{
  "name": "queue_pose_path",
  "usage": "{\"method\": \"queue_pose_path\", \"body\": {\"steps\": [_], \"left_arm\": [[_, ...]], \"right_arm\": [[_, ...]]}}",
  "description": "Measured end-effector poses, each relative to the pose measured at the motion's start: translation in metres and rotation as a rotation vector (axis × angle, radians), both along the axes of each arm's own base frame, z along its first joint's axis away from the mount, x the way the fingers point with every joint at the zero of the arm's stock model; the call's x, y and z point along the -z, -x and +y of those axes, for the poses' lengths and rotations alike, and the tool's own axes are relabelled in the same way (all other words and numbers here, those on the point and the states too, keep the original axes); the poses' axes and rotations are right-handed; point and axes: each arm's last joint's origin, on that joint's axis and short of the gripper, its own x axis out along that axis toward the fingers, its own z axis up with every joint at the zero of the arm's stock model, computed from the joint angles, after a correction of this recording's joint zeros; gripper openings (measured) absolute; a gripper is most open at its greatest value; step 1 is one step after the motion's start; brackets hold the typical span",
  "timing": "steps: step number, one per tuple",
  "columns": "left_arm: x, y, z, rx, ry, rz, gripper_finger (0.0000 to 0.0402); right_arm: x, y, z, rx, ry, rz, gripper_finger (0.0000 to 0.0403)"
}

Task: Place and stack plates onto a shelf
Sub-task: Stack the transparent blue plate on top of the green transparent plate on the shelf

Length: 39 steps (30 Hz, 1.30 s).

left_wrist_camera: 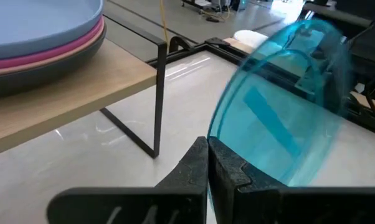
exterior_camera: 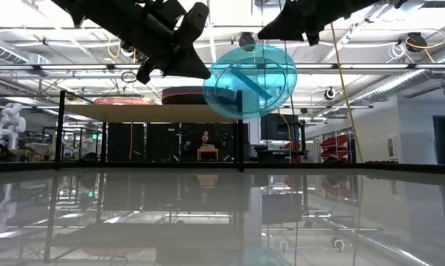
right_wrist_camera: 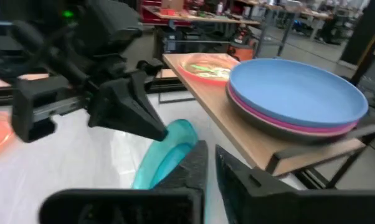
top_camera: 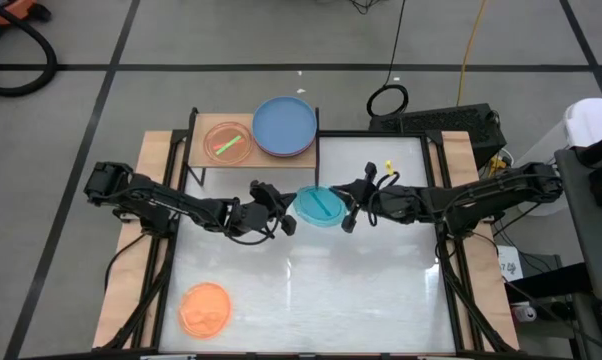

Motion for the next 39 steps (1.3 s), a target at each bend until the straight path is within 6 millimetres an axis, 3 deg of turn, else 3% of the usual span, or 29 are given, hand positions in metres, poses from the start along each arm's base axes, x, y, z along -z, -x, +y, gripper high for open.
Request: {"method": "queue_pose_path", "body": {"steps": [10,14,20,26,31,39], "left_arm": [[0.001,0.0,-0.002,0.025,-0.001,0.011,0.0001],[-0.001,0.001,-0.002,0.031,-0.015,0.023,0.0001],[-0.009,0.011,0.001,0.029,-0.028,0.065,0.0],[-0.039,0.036,0.009,-0.003,-0.051,0.055,0.0],[-0.066,0.067,0.021,-0.042,-0.065,0.039,0.0],[-0.086,0.109,0.039,-0.113,-0.067,0.067,0.0]], "right_arm": [[-0.004,-0.001,0.001,-0.035,0.026,-0.021,0.0132],[-0.011,0.002,0.002,-0.044,0.06,-0.046,0.0161],[-0.029,0.018,0.01,-0.099,0.121,-0.1,0.0167],[-0.043,0.034,0.021,-0.158,0.131,-0.16,0.0161],[-0.028,0.038,0.025,-0.174,0.11,-0.131,0.016],[-0.001,0.042,0.023,-0.169,0.083,-0.14,0.016]]}}
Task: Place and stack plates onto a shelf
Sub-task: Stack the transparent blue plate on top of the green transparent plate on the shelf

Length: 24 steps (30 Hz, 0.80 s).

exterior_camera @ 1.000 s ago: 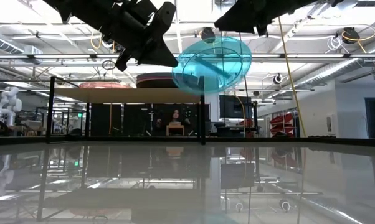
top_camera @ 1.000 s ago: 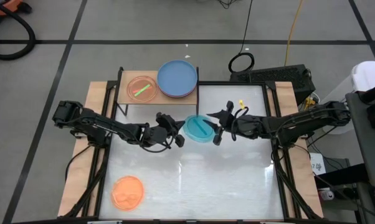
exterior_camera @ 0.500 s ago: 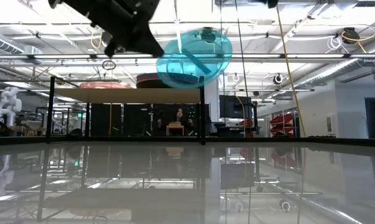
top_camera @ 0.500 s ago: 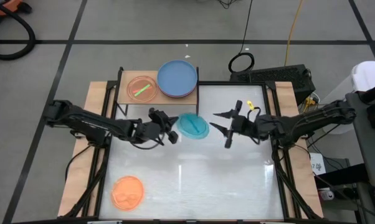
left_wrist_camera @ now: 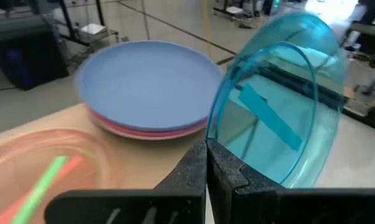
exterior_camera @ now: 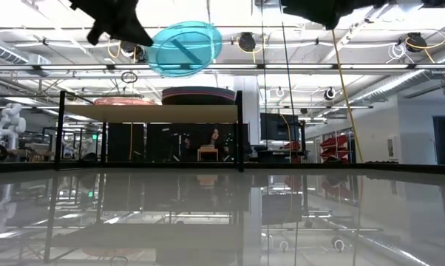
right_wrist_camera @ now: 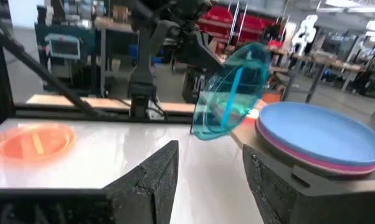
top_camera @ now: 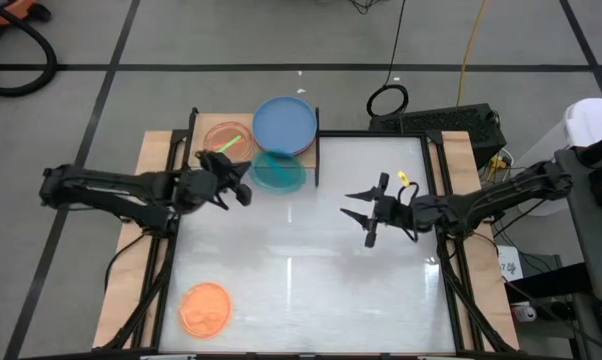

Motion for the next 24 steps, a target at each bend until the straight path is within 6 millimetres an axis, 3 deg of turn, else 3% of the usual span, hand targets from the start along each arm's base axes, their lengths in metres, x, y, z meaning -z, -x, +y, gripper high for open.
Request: {"method": "queue_pose_path", "body": {"steps": [11,18,24], "left_arm": [[-0.02,0.05,0.026,-0.143,-0.027,-0.03,0.0],[-0.016,0.081,0.047,-0.321,-0.001,0.044,0.0],[-0.012,0.094,0.067,-0.391,0.086,0.067,0.0]], "right_arm": [[0.014,0.007,-0.002,0.002,0.025,-0.12,0.016],[0.014,0.007,-0.002,0.001,0.025,-0.12,0.016],[0.014,0.007,-0.002,0.003,0.022,-0.121,0.016]]}}
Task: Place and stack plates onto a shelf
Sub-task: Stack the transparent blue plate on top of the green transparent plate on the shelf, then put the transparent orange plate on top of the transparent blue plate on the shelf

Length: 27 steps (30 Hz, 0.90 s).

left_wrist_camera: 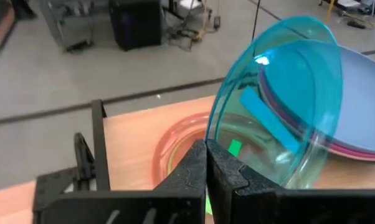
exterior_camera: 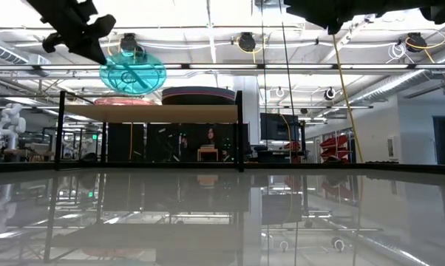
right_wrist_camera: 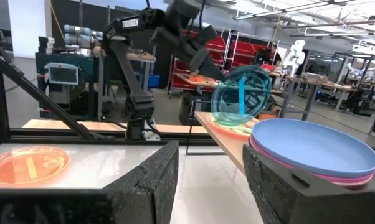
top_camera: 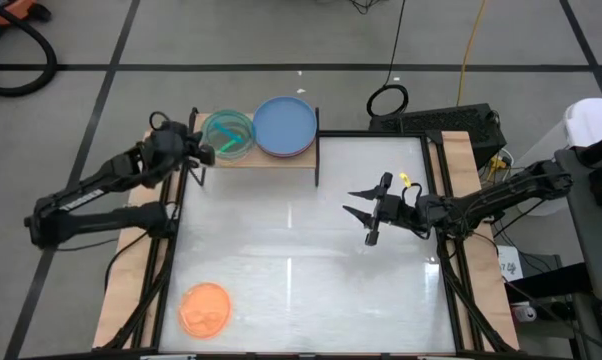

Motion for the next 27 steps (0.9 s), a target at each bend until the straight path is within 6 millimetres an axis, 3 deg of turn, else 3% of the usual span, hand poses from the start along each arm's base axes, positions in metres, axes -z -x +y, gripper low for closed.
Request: {"method": "queue_pose_path", "body": {"steps": [11,27], "left_arm": [[0.007,0.019,0.031,-0.078,0.126,-0.013,0.0002],[0.012,0.018,0.039,-0.048,0.153,0.048,0.0084]], "right_arm": [[0.0,0.0,0.0,0.001,0.0,0.002,0.016],[0.001,0.0,0.0,-0.001,-0.02,0.003,0.016]]}}
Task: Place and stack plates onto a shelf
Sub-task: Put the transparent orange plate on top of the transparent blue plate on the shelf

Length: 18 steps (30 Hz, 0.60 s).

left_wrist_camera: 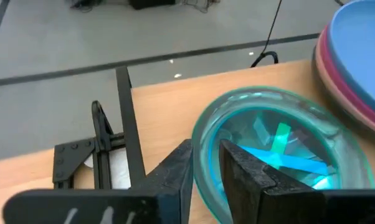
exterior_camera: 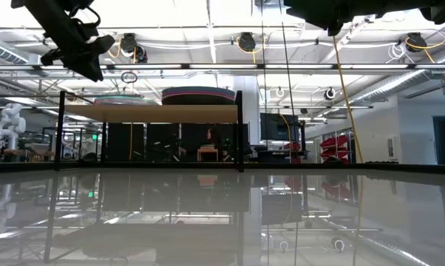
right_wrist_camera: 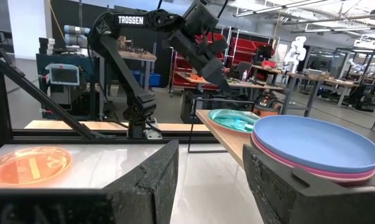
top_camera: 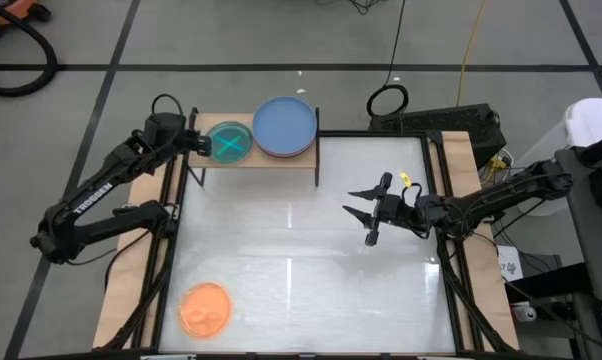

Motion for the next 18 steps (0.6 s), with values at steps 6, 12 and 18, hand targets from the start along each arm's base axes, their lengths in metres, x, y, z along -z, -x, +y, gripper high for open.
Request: {"method": "queue_pose_path", "body": {"steps": [6,12,18], "left_arm": [[-0.019,0.002,-0.013,0.219,-0.118,-0.136,0.0085],[-0.039,0.008,-0.045,0.538,-0.21,-0.328,0.0085],[-0.03,0.013,-0.075,0.802,-0.051,-0.346,0.0085]], "right_arm": [[0.0,0.0,0.0,0.0,0.002,0.003,0.016],[0.0,0.0,0.0,0.0,0.001,0.004,0.016],[0.001,0.0,0.0,0.0,-0.001,0.006,0.016]]}}
